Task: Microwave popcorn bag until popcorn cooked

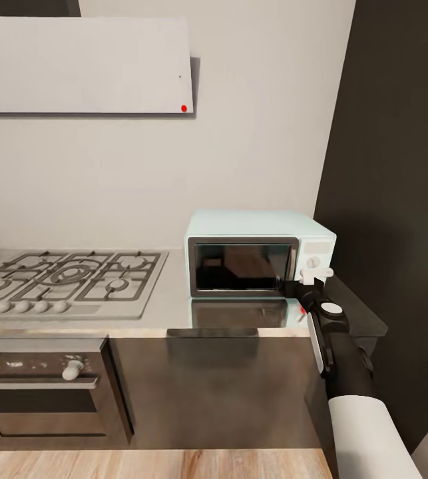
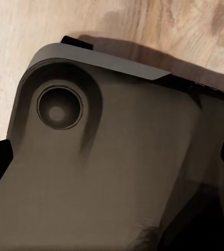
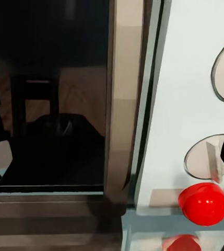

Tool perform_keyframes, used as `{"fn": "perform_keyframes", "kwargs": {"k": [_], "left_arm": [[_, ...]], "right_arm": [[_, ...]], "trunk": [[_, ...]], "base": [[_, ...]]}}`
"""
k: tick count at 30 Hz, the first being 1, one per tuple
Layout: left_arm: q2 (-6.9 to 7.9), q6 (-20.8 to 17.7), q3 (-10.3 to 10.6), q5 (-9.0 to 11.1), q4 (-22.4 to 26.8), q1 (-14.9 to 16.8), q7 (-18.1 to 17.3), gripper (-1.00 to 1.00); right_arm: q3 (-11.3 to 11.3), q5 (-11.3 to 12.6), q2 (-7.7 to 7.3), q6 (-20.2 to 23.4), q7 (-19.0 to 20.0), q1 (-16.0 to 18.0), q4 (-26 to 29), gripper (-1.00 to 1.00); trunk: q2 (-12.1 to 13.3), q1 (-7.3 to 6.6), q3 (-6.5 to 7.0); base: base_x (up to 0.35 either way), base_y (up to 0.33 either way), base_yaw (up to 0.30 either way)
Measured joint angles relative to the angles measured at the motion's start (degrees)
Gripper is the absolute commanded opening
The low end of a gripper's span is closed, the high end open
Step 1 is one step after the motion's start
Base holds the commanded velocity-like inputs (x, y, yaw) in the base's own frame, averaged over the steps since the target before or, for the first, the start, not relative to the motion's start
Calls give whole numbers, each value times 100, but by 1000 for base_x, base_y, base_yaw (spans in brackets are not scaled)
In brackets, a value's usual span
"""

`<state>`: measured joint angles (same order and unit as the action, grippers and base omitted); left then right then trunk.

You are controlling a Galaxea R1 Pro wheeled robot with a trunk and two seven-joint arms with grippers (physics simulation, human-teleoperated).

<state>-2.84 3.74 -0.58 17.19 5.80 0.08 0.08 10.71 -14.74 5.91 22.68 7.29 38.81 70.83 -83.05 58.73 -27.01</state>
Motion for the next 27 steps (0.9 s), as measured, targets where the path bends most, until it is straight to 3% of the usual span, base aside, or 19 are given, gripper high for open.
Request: {"fn": "perform_keyframes", "kwargs": {"k": [27], "left_arm": [[3,-2,-2,-12,0,8,-8,100]], "right_arm": [[52,-41,32,2,-57,0,-11,100]], "trunk": [[0,0,0]], "base": [[21,0,0]]}}
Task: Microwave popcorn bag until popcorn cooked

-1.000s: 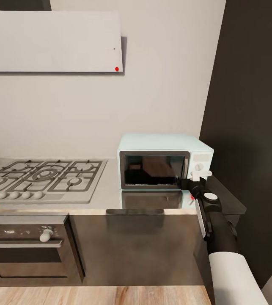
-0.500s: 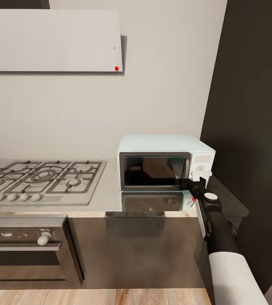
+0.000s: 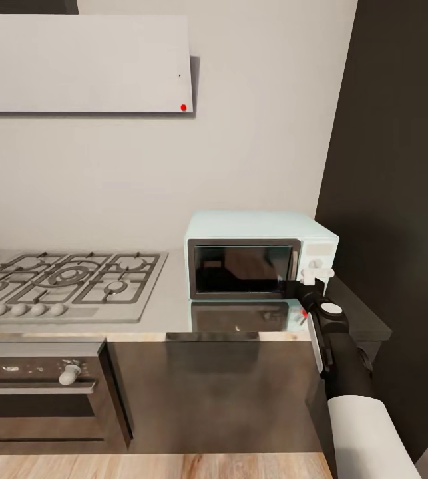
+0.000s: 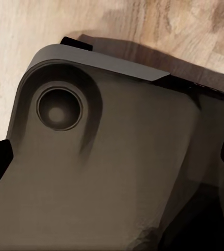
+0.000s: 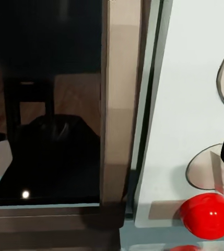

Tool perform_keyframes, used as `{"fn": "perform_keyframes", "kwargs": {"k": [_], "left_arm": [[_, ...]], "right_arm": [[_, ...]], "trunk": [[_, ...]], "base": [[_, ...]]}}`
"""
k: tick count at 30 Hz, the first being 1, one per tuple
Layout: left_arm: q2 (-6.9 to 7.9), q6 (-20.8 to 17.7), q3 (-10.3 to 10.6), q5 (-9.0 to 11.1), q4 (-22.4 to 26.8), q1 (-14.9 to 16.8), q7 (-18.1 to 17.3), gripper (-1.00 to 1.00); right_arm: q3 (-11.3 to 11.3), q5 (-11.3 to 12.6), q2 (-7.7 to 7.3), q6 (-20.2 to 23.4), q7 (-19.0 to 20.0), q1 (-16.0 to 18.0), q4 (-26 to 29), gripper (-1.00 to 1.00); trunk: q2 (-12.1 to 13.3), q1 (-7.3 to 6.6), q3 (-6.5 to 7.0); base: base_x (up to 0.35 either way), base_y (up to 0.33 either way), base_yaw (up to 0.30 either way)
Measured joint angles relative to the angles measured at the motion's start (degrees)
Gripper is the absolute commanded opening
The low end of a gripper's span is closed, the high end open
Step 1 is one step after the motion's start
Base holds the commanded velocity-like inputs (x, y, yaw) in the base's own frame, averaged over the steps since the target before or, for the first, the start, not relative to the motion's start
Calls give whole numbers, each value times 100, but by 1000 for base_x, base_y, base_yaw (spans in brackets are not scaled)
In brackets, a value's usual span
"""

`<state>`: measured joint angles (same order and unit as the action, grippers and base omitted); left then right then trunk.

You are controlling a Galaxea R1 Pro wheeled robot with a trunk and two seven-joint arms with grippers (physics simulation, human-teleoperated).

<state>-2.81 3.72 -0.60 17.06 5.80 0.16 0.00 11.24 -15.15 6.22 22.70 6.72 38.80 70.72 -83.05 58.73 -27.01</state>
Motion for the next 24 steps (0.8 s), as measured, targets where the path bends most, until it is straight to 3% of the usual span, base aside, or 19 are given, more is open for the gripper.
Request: {"fn": "perform_keyframes", "kwargs": {"k": [10,24], "left_arm": [[1,0,-13,-5,-1,0,0,100],[1,1,-27,-16,0,0,0,100]], "right_arm": [[-8,7,-116,-17,5,0,2,100],[-35,1,-30,-18,-40,0,-2,100]], "trunk": [[0,0,0],[0,0,0]], "base": [[0,0,0],[0,0,0]]}}
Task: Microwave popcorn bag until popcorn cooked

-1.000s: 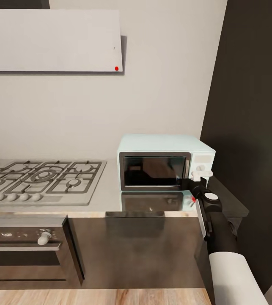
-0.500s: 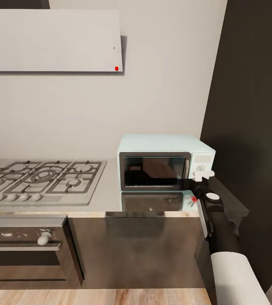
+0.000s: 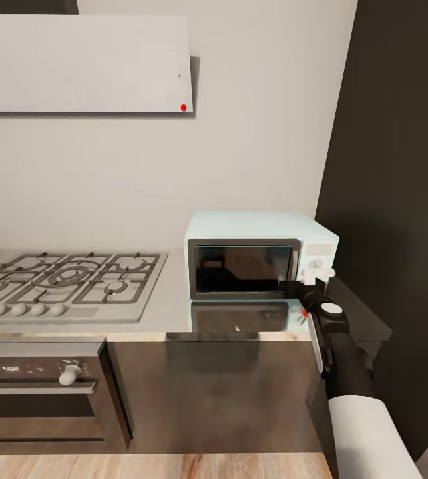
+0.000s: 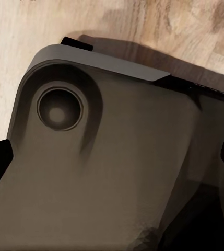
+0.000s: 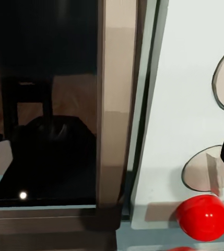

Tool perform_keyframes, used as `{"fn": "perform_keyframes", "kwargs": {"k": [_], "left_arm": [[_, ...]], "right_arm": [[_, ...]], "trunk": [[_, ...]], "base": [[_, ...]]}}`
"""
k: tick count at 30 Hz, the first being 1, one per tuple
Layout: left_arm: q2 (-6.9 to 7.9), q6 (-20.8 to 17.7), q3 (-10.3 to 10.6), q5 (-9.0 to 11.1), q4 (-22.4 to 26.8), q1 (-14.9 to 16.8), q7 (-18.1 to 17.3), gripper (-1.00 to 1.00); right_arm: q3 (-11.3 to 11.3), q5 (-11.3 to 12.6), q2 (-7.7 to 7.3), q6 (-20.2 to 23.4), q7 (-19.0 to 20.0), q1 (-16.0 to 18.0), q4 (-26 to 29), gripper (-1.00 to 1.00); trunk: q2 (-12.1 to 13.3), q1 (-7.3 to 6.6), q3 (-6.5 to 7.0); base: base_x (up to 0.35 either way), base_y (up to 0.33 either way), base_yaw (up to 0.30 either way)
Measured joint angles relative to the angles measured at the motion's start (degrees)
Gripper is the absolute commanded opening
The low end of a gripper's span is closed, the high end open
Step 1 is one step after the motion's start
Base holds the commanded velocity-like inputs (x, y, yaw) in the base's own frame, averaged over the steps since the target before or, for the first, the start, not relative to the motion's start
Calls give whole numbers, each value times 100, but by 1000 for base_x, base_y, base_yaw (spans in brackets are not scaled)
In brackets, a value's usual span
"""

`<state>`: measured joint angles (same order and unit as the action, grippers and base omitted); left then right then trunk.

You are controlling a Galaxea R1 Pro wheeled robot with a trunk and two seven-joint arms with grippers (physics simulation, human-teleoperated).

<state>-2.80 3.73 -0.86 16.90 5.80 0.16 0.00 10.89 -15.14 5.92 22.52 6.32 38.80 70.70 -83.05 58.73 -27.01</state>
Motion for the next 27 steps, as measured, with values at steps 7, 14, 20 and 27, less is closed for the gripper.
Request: {"fn": "perform_keyframes", "kwargs": {"k": [7,14,20,27], "left_arm": [[0,0,-3,0,0,0,0,100],[0,-1,-4,1,0,0,0,100],[0,0,-2,6,0,0,0,100],[1,-1,1,11,0,0,0,100]], "right_arm": [[0,29,-40,7,11,0,-31,100],[8,60,5,-58,-31,0,-23,100],[31,181,7,-358,-30,0,-22,100],[34,178,6,-369,-26,0,-22,100]], "trunk": [[0,0,0],[0,0,0],[0,0,0],[0,-1,0]], "base": [[0,0,0],[0,0,0],[0,0,0],[21,0,0]]}}
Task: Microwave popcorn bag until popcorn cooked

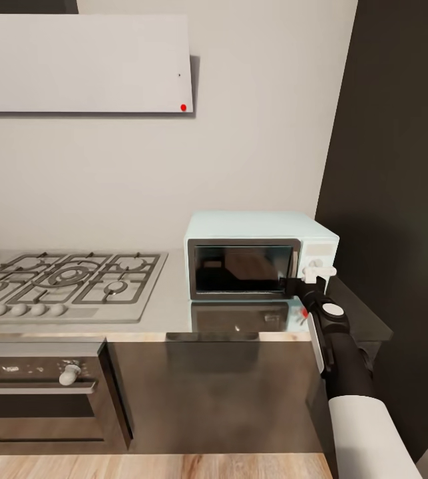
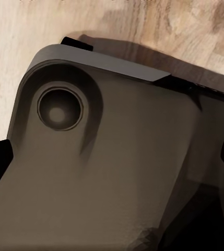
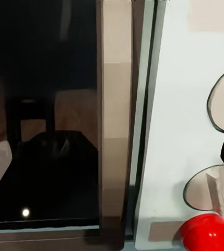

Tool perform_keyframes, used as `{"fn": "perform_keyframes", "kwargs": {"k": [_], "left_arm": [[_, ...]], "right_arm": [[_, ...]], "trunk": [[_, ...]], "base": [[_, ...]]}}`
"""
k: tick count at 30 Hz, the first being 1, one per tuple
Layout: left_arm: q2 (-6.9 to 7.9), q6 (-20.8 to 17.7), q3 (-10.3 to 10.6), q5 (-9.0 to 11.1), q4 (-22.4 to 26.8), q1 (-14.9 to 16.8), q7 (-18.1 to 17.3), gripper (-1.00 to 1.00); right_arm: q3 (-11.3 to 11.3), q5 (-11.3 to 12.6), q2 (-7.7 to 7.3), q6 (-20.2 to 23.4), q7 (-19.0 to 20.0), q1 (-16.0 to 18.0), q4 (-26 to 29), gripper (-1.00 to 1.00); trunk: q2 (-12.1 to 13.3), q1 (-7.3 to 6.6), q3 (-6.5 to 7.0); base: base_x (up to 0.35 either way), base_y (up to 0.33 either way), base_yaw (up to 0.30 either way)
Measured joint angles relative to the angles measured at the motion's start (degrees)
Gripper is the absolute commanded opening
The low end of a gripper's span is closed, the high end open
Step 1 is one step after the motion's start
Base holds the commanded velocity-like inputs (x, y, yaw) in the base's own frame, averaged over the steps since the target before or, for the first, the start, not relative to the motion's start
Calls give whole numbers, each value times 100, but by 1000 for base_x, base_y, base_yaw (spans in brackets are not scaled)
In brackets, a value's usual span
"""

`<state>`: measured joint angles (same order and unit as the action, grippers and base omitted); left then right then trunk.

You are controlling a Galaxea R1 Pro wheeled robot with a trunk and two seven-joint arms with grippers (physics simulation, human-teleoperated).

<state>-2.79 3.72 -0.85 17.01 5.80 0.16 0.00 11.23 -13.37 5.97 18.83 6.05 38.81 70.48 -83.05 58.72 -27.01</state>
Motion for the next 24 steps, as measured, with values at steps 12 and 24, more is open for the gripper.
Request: {"fn": "perform_keyframes", "kwargs": {"k": [12,24], "left_arm": [[8,0,-11,-3,8,0,-6,100],[8,0,-9,-2,9,0,-8,100]], "right_arm": [[0,-4,-22,-1,11,0,-8,100],[0,-26,-24,11,26,0,-9,100]], "trunk": [[0,1,0],[0,1,0]], "base": [[29,0,0],[20,0,0]]}}
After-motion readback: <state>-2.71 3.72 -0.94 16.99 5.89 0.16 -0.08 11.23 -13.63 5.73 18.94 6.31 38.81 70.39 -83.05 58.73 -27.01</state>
